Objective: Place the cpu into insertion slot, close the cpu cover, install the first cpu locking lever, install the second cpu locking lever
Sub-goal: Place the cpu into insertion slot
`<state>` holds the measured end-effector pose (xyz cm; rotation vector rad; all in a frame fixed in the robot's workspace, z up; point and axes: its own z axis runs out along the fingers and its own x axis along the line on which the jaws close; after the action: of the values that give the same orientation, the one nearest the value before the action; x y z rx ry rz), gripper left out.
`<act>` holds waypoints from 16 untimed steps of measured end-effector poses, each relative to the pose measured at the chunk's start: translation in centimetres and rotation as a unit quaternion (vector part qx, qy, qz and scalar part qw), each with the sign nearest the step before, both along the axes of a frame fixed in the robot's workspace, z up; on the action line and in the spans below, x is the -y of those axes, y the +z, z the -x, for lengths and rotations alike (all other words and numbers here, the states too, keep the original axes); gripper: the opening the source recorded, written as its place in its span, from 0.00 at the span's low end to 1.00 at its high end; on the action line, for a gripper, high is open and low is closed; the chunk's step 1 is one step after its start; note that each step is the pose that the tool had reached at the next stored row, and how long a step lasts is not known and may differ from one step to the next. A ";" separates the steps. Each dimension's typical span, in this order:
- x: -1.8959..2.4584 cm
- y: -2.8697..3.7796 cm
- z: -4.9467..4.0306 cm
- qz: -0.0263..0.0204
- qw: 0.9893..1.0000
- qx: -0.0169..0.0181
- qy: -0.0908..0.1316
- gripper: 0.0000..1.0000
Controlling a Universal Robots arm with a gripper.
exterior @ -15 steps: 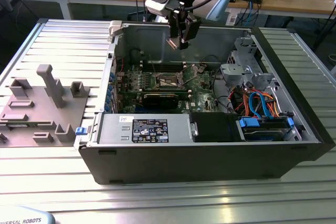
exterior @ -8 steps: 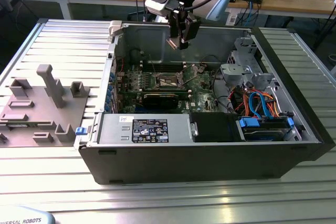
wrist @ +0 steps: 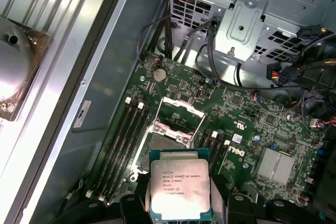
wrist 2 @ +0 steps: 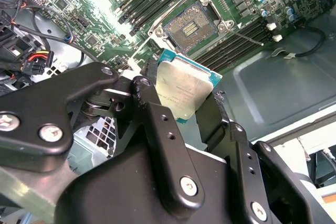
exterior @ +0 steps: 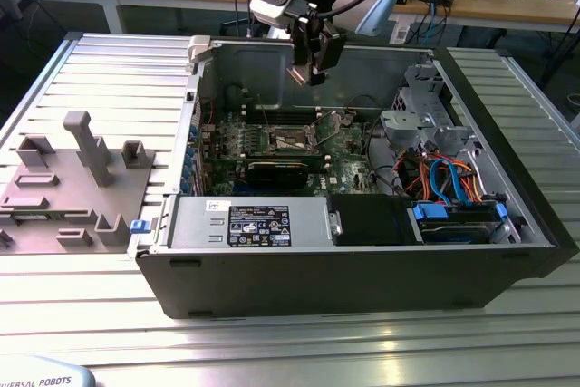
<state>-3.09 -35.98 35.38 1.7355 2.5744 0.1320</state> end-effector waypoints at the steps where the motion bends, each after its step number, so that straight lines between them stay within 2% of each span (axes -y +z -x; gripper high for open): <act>1: 0.00 0.00 0.00 0.000 1.000 0.000 0.000 0.54; 16: 0.00 0.00 0.00 0.000 1.000 0.000 -0.006 0.54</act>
<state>-3.09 -35.98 35.38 1.7504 2.5637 0.1317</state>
